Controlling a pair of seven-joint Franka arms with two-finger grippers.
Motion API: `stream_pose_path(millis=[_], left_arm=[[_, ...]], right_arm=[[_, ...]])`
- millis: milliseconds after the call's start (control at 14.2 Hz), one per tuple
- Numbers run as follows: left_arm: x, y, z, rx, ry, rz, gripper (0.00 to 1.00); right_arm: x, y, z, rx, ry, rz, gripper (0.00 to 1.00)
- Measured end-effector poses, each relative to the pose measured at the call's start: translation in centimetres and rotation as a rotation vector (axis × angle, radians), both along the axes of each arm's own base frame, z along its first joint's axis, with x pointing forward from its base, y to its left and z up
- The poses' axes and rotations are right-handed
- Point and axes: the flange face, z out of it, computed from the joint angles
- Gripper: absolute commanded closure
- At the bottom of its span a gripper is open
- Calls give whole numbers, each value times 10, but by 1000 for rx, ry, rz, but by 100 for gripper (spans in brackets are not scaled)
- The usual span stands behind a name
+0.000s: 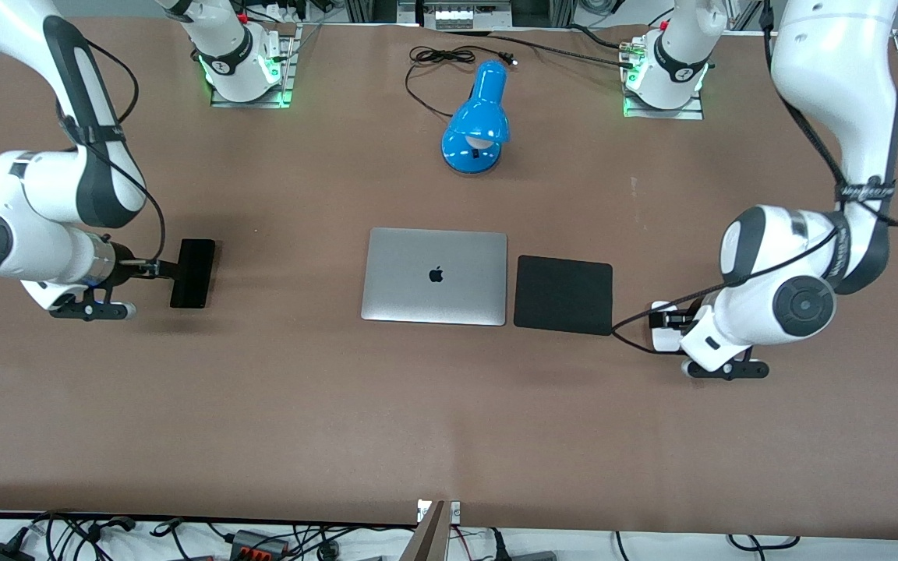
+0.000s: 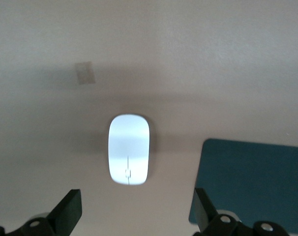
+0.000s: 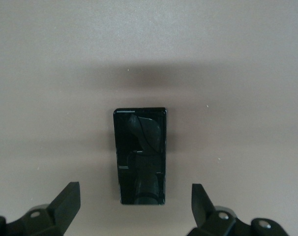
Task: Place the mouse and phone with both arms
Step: 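Lower the right gripper onto the phone while the left gripper lowers onto the mouse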
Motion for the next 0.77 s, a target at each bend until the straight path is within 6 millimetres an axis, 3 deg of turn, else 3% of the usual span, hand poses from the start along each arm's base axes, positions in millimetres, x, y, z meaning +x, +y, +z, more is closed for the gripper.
stream_pose_path(millis=[351, 773], left_arm=[[-5, 1, -32, -5, -33, -1, 0], [-13, 14, -86, 1, 6, 17, 0]], right_arm=[[-8, 1, -35, -5, -33, -37, 0], [-28, 4, -77, -10, -67, -87, 0]])
